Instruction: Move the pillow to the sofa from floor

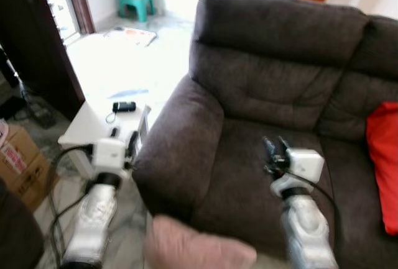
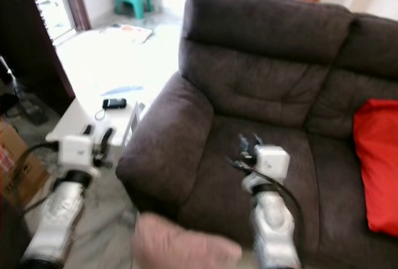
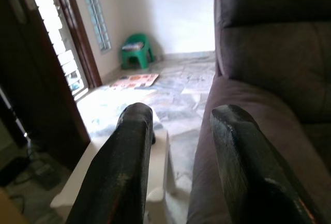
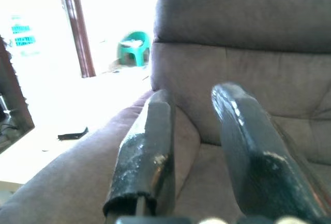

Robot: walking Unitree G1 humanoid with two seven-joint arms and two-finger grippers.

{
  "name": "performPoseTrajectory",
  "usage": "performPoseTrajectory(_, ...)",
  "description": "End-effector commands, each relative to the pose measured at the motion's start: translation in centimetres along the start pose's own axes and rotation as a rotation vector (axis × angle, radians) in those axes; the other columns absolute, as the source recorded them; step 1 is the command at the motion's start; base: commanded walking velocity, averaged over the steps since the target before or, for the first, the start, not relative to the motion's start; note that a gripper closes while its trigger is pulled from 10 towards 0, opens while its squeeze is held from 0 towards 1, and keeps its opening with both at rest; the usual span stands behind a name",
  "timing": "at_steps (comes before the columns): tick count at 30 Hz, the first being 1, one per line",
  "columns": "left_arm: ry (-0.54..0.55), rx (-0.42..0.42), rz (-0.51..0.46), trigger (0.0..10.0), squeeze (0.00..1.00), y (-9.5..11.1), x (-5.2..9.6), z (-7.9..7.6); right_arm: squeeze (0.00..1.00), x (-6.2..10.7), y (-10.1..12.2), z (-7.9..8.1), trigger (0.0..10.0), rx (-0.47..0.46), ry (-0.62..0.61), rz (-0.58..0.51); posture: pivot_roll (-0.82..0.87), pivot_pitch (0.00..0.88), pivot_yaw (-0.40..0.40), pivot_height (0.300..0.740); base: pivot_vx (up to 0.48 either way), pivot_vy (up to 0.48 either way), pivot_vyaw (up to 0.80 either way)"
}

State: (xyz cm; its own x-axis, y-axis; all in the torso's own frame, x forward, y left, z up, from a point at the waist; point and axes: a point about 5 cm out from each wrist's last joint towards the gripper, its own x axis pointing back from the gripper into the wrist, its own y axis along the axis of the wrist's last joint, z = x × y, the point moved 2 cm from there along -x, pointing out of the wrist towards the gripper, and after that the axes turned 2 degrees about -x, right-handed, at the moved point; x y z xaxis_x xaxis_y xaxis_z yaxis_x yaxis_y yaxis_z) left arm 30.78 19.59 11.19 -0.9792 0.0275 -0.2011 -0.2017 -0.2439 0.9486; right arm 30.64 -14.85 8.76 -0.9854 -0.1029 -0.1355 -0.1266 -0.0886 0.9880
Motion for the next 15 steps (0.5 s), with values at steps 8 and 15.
performPoseTrajectory(8, -0.095, 0.017, -0.018, 10.0, 0.00, 0.65, -0.34, -2.05, 0.00, 0.61, -0.65, -1.46, 10.0, 0.007, -0.048, 0.034, 0.11, 0.016, -0.041, 0.740, 0.000, 0.000, 0.00)
performPoseTrajectory(15, -0.107, 0.021, -0.013, 10.0, 0.00, 0.61, -0.34, -2.20, 0.00, 0.72, -0.89, -1.41, 10.0, 0.002, -0.051, 0.051, 0.11, 0.020, -0.042, 0.740, 0.000, 0.000, -0.08)
